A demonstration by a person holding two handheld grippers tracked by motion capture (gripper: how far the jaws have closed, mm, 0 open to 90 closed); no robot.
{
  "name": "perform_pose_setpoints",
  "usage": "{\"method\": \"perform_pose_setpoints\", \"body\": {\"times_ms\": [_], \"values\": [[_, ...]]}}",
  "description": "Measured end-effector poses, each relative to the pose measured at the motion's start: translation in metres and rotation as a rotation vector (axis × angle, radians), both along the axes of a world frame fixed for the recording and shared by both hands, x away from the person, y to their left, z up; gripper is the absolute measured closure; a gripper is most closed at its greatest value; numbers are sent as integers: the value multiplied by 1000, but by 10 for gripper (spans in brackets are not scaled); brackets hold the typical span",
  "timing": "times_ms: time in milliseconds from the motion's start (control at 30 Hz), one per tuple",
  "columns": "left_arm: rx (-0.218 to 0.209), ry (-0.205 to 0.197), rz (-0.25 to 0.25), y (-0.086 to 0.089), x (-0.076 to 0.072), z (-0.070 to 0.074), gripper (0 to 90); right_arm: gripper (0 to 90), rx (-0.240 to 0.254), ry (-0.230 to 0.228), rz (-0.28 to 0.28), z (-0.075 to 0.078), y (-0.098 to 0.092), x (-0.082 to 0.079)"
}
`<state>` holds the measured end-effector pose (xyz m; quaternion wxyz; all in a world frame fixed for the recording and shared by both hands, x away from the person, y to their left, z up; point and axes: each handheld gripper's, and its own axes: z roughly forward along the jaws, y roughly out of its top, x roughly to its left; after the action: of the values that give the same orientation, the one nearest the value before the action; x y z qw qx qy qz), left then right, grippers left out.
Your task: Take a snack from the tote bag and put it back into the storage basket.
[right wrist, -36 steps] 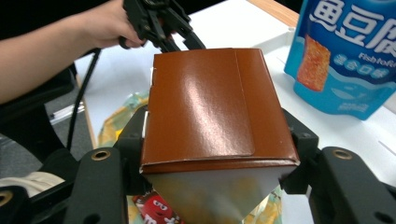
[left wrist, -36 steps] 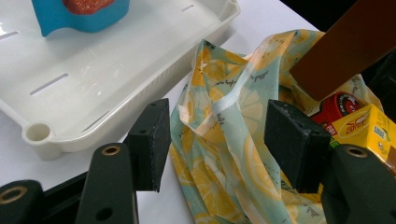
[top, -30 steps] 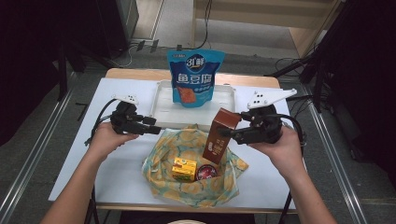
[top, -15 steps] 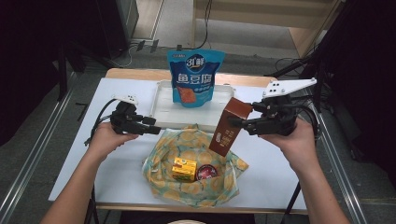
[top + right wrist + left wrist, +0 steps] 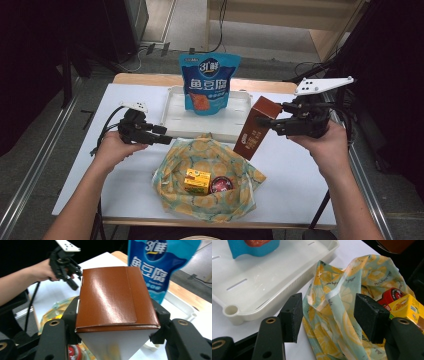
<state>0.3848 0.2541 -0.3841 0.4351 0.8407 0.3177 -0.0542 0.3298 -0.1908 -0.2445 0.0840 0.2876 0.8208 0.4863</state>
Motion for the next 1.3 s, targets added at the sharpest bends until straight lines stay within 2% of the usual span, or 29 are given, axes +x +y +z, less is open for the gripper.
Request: {"method": "perform_pose_setpoints", "body": {"times_ms": [233, 500, 1067, 1300], "values": [[-6, 3, -1, 0, 0, 0, 408, 436, -3, -3, -12, -8, 0, 14], [-7, 3, 1, 4, 0, 1, 408, 436, -27, -2, -16, -24, 16, 36], [-15, -3, -3, 6, 0, 1, 408, 437, -20, -1, -15, -32, 52, 80], [-10, -3, -6, 6, 1, 0, 408, 437, -18, 1, -22, -32, 63, 92]]}}
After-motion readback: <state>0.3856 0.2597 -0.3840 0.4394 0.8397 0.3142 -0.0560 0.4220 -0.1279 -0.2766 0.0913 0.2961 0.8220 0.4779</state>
